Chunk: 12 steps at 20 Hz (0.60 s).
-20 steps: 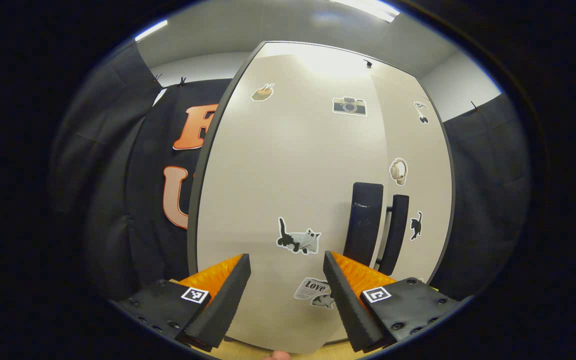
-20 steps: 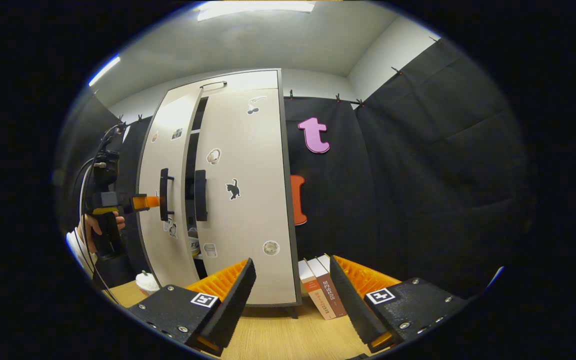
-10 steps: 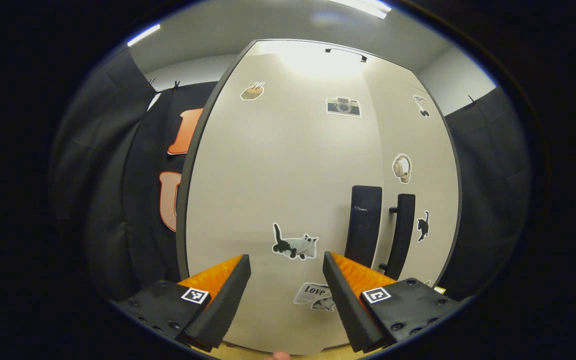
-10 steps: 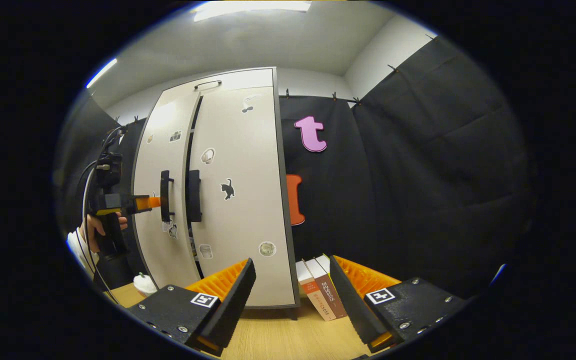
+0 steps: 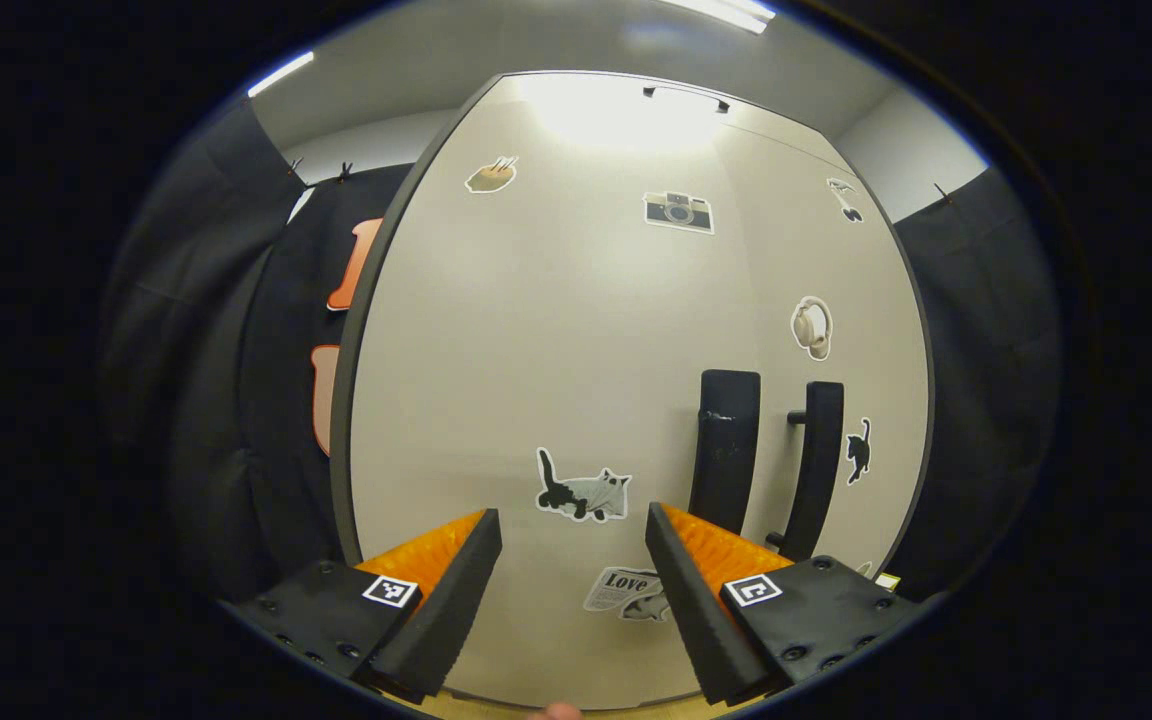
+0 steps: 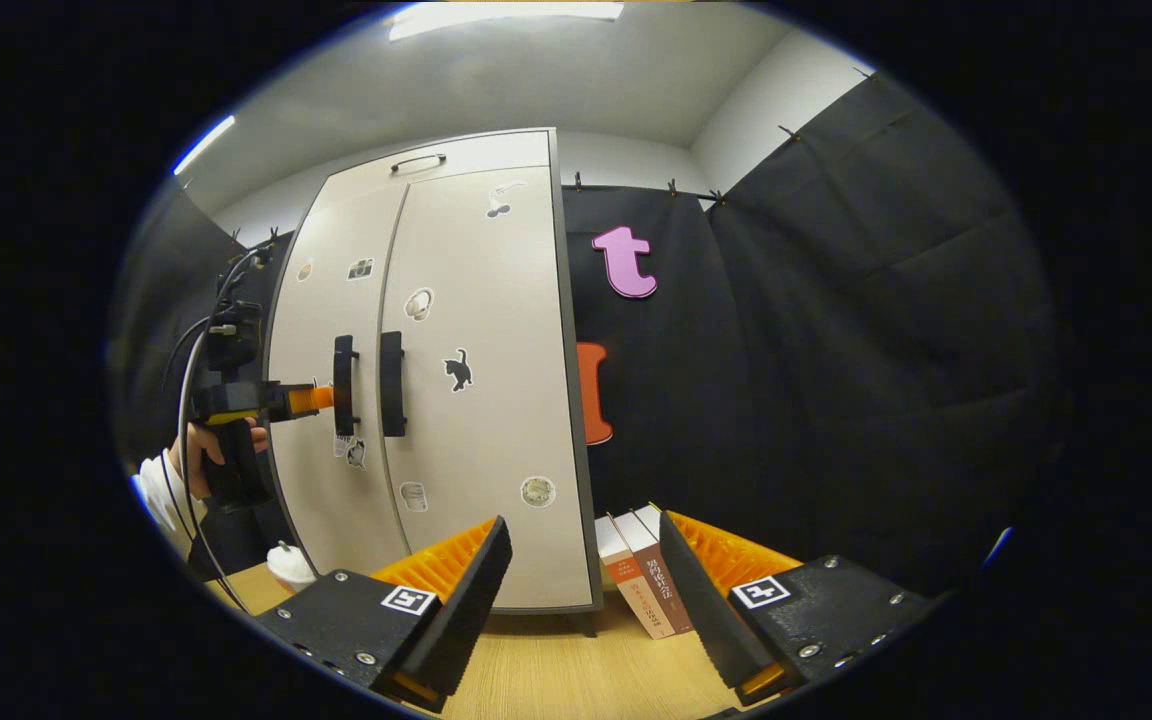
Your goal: Grab one shoe with the right hand and put it into the shoe cabinet, grab the other shoe with the left hand and put it into the shoe cabinet; then close the right door with the right hand and the left door with the left hand.
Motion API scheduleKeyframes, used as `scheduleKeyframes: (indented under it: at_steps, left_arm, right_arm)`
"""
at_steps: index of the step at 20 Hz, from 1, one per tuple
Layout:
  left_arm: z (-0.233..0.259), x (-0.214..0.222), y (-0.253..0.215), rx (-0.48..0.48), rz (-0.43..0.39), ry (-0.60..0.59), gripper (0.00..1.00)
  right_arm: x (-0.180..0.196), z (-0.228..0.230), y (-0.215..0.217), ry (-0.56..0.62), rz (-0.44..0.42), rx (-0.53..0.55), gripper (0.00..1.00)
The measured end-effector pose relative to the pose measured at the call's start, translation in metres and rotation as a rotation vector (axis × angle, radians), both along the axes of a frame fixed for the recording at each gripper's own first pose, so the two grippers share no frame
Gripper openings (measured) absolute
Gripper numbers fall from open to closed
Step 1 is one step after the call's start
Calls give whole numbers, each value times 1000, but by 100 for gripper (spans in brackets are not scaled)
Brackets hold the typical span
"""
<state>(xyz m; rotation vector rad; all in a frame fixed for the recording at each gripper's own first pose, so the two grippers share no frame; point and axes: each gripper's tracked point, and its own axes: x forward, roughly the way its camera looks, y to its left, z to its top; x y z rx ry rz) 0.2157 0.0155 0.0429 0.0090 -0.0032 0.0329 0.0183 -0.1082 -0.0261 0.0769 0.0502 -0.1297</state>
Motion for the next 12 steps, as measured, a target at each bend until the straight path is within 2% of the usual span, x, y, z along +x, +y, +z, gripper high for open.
scheduleKeyframes:
  at_steps: [6,9,12]
  left_arm:
    - [-9,-3,-2,-29,-23,40,95]
    - [-9,-21,-8,-50,-43,38,96]
    - [-5,-48,-14,-30,-58,27,96]
  right_arm:
    - [-4,4,5,-3,14,0,92]
    - [-4,7,8,-10,28,-14,92]
    - [-7,8,12,-12,47,-3,92]
